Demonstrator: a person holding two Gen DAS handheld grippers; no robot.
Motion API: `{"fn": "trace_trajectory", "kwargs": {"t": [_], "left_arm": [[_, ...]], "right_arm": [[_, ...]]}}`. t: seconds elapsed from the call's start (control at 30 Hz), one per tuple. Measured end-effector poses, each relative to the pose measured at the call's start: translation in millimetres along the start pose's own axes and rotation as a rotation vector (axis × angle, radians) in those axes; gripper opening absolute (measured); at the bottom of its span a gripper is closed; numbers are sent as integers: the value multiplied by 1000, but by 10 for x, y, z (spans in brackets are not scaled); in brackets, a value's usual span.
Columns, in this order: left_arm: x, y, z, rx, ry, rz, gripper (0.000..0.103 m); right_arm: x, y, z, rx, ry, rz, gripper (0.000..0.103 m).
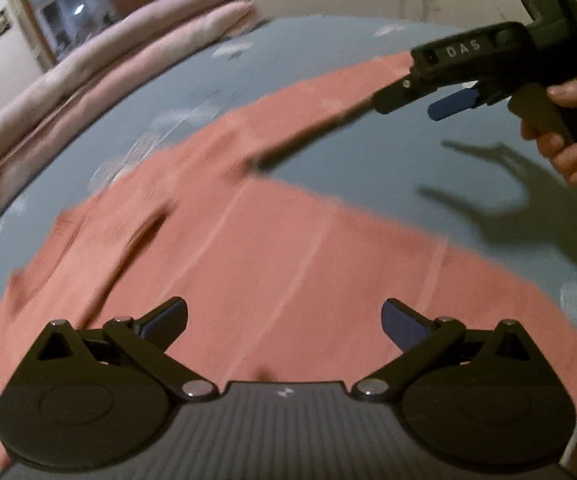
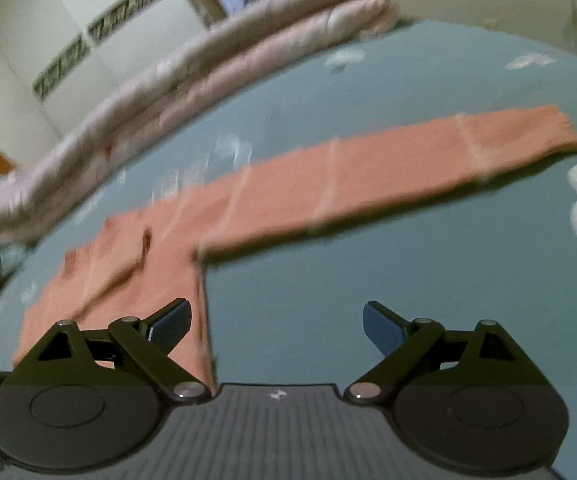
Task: Fold clothes
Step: 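Move the right tool toward the unfolded sleeve cuff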
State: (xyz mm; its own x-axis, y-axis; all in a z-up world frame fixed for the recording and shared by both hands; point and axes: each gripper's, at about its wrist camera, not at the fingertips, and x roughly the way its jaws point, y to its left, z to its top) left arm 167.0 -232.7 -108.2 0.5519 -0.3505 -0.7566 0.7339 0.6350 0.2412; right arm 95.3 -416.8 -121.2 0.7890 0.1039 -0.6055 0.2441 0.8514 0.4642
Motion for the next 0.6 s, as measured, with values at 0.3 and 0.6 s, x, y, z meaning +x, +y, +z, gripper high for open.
{"fn": "trace_trajectory", "kwargs": {"t": [0.3, 0.6], "left_arm": [[503, -537, 122, 16, 20, -87, 102], [373, -132, 438, -16, 51, -250, 101]], "right_arm": [[-205, -929, 199, 153, -181, -228, 95], [-70, -1440, 603, 329, -174, -194, 94]]}}
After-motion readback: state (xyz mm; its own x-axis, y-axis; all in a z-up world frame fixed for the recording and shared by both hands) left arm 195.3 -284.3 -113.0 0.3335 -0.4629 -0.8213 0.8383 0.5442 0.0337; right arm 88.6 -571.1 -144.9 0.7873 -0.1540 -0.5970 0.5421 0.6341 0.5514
